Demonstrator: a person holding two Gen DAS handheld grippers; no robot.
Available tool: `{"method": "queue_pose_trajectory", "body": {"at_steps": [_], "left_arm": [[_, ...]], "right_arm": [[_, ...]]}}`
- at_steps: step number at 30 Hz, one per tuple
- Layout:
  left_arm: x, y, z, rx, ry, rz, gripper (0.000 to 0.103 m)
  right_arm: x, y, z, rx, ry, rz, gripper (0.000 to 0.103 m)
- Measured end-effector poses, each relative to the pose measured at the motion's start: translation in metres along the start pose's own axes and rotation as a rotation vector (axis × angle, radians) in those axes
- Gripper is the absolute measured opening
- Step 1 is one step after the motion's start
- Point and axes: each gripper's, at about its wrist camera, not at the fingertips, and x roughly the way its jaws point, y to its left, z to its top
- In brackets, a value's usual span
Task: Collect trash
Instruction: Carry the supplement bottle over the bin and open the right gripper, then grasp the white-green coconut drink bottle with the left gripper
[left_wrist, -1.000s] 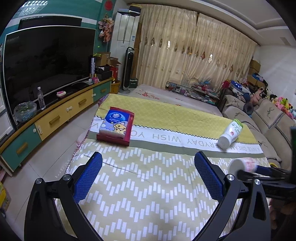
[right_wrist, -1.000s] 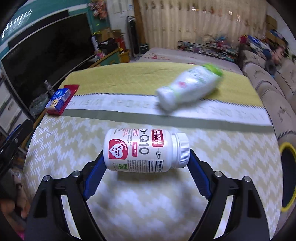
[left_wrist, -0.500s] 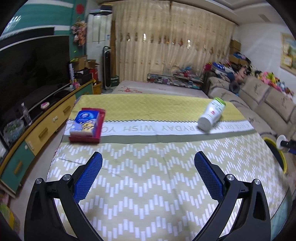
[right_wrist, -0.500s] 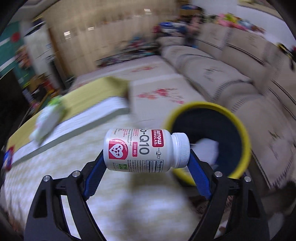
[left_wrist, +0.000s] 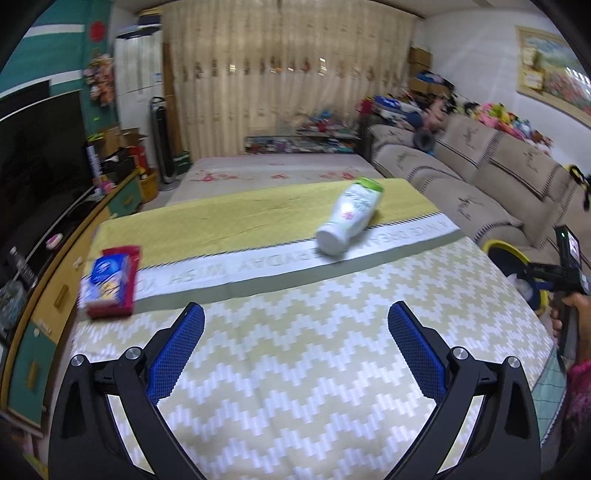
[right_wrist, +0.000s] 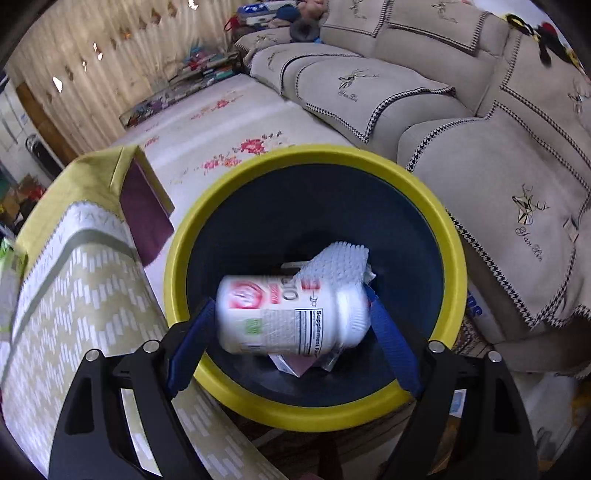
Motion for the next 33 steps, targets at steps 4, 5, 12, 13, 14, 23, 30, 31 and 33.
{"method": "queue_pose_trajectory", "body": {"at_steps": [4,5,12,13,14,23,30,31,33], "left_arm": [[0.013,-0.020,0.023,0.065,0.030,-0.043,0.098],[0.017,-0.024,0.030,0.080,0.035,-0.055,0.098],[0.065,-0.048,0.071,0.172,0.071,-0.116,0.098],[0.073,-0.049,0.074,0.181,0.073,-0.120,0.098],[0.082,-0.050,0.078,0.188,0.077,-0.124,0.098],[0.162,-0.044,0.081,0.220,0.163,-0.135,0.090],[0.188,-0.043,0.079,0.254,0.177,-0.139,0.081],[0.192,-0.043,0.079,0.258,0.179,-0.135,0.081],[0.198,-0.041,0.079,0.255,0.183,-0.134,0.081]], "right_arm": [[-0.013,0.001,0.002,-0.013,-0.026,0.034,0.082],[-0.017,0.000,0.001,-0.012,-0.031,0.050,0.083],[-0.033,0.000,0.002,-0.010,-0.054,0.122,0.083],[-0.034,0.000,0.002,-0.009,-0.054,0.130,0.083],[-0.034,0.001,0.003,-0.008,-0.055,0.134,0.083],[-0.030,0.009,0.004,-0.020,-0.051,0.172,0.083],[-0.024,0.014,0.002,-0.028,-0.037,0.179,0.083],[-0.023,0.014,0.003,-0.029,-0.036,0.181,0.083],[-0.022,0.014,0.003,-0.026,-0.034,0.188,0.083]]}}
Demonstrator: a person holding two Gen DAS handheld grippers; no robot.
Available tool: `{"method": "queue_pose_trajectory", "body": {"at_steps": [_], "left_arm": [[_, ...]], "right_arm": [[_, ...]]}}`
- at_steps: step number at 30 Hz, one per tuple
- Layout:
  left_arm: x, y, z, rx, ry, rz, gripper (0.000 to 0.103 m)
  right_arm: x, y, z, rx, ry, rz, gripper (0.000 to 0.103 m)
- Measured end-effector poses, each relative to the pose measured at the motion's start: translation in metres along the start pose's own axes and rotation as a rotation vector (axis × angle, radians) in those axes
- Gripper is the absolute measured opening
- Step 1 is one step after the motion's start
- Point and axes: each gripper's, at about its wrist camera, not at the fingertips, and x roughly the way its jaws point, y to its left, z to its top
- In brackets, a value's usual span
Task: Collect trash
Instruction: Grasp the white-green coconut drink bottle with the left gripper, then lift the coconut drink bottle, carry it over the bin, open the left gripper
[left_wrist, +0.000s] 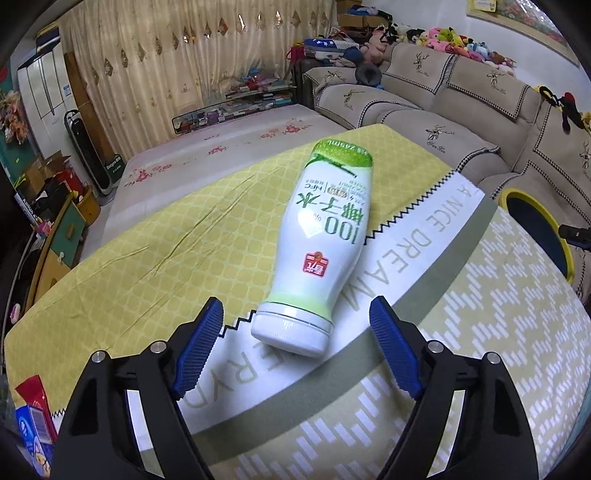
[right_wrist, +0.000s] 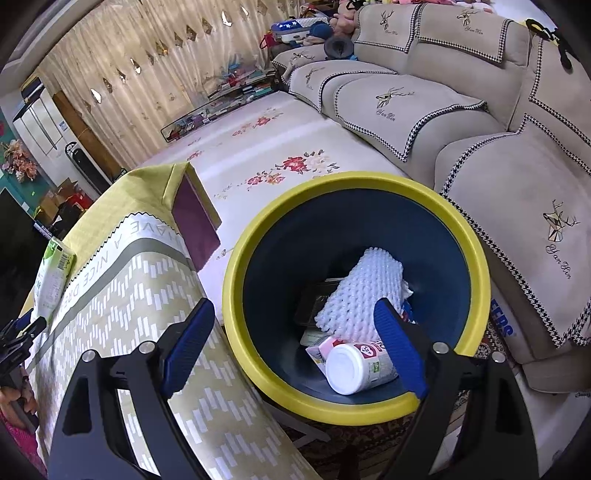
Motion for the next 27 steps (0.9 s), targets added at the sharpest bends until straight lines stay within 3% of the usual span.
{"method": "queue_pose_trajectory", "body": {"at_steps": [6,11,18,27], "left_arm": [[0.007,-0.001,0.005,0.000,-0.019,-0.015,0.078],[0.016,-0.001,0.014,0.014,-0.010,-0.018,0.065],[0.017,0.001,0.009,0.012,-0.013,-0.017,0.062],[0.009,-0.002,-0.002,0.037,-0.032,-0.009,0.046]], "right_arm": [[0.001,0.002,0.000,-0.006,-0.002,0.000,0.083],[0.001,0.002,-0.002,-0.011,0.000,-0.001,0.083],[-0.003,0.001,-0.008,-0.017,-0.001,0.002,0.083],[-0.011,0.006,-0.014,-0.043,-0.009,0.017,0.083]]}}
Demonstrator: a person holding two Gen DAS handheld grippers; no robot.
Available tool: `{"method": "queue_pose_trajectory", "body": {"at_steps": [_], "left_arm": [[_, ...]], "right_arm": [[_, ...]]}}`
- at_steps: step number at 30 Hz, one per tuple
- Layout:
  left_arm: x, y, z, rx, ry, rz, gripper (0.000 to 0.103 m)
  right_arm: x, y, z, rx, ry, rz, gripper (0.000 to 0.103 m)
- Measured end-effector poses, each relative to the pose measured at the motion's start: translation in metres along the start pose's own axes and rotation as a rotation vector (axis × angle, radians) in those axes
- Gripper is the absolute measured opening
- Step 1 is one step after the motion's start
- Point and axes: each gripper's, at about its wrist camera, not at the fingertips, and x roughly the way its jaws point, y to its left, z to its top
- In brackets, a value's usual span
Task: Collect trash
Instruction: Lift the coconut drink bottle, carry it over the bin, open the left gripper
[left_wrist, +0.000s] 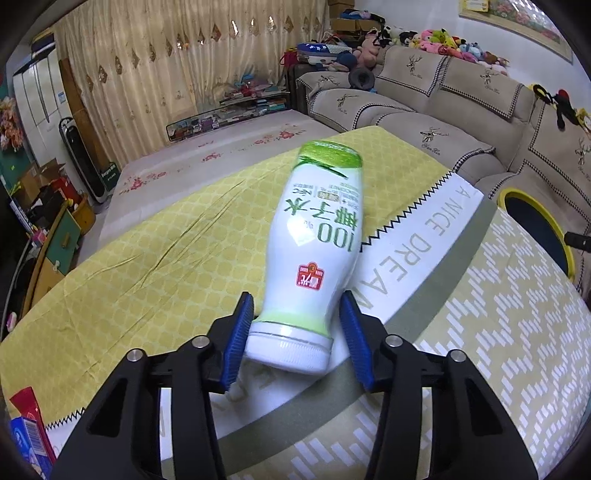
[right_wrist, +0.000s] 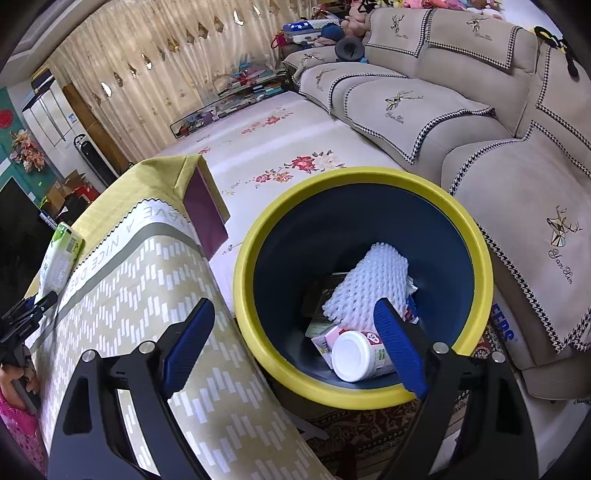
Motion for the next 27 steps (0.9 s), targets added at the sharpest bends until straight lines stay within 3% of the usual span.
{"method": "queue_pose_trajectory", "body": {"at_steps": [6,14,21,27], "left_arm": [[-0.030,-0.015,-0.002,0.066,-0.067,0.104,0.041],[-0.103,-0.039,0.000,0.124,-0.232,0.207,0.041],[-0.157,-0.053,-0.011,0.119,-0.317,0.210,0.041],[-0.183,-0.057,-0.016,0.094,-0.311,0.179,0.041]], "right_arm": [[-0.013,0.005,-0.002,-0.022,-0.025,0.012,0.083],[-0.036,0.012,-0.007,-0.048,-0.063,0.046,0.083],[-0.052,0.011,-0.012,-0.065,-0.078,0.060,0.083],[-0.064,0.008,-0.015,-0.061,-0.098,0.072,0.083]]}}
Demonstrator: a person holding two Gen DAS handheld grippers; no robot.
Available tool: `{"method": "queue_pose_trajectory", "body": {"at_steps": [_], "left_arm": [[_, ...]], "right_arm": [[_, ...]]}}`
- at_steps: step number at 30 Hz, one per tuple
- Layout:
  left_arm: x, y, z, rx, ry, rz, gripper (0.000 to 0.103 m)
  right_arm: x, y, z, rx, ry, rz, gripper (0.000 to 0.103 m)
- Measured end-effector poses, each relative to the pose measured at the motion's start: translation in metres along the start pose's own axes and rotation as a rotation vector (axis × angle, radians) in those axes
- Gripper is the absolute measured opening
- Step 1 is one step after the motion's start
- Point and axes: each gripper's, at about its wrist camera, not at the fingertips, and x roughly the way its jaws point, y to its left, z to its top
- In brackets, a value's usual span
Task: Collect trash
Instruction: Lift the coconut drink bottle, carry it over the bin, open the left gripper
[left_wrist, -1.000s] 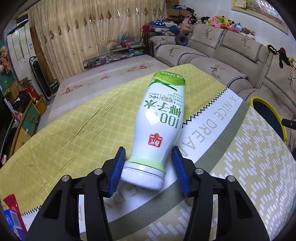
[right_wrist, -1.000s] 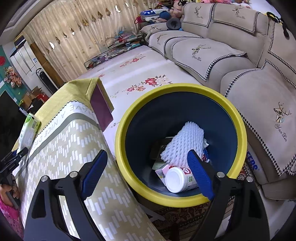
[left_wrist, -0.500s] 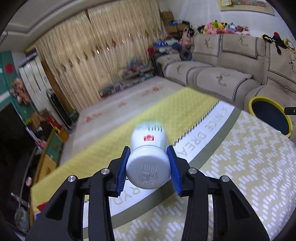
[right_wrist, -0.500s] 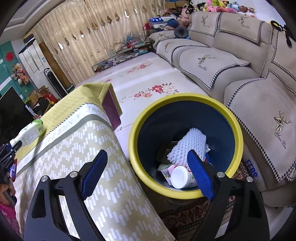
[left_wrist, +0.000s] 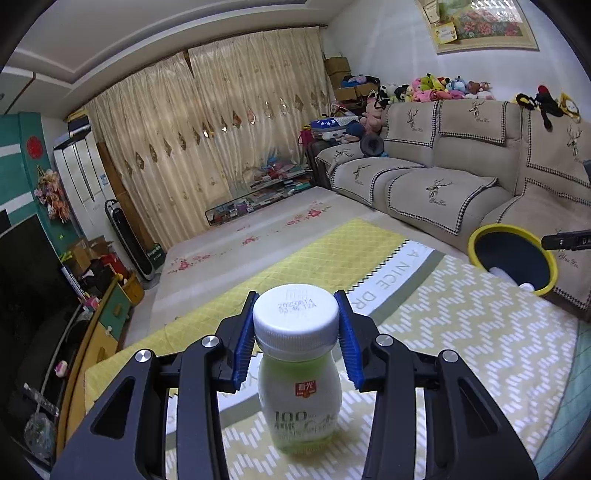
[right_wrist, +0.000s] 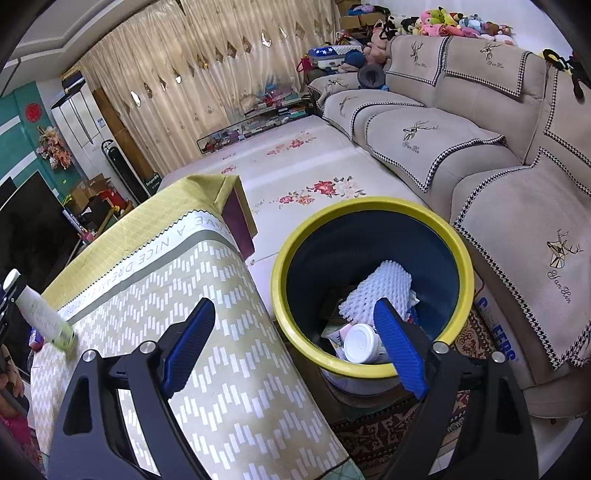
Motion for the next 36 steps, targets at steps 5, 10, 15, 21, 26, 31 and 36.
{"method": "queue_pose_trajectory", "body": {"at_steps": [5,10,15,21,26,31,36], "left_arm": [[-0.017,-0.009,0.006,-0.008,-0.001,-0.024,0.041],[-0.028,-0.032,0.016,0.001,-0.022,-0.057,0.041],[-0.031,-0.065,0.037,0.011,-0.032,-0.125,0.041],[-0.020,-0.119,0.069,0.057,-0.049,-0.223,0.041],[0.003,-0.181,0.105,0.094,-0.058,-0.329,0.041],[0.043,-0.256,0.140,0.105,-0.039,-0.464,0.041],[0.097,-0.325,0.159,0.094,0.016,-0.521,0.042]], "right_arm": [[-0.014,-0.002,-0.003,-0.009,-0.019,0.016,0.083],[-0.030,-0.007,-0.003,-0.008,-0.045,0.028,0.083],[-0.044,-0.022,-0.005,-0.001,-0.068,0.026,0.083],[-0.059,-0.050,-0.005,0.014,-0.087,-0.013,0.083],[-0.071,-0.083,-0.005,0.056,-0.106,-0.056,0.083],[-0.079,-0.103,-0.005,0.074,-0.113,-0.097,0.083],[-0.084,-0.109,-0.006,0.079,-0.112,-0.126,0.083]]}}
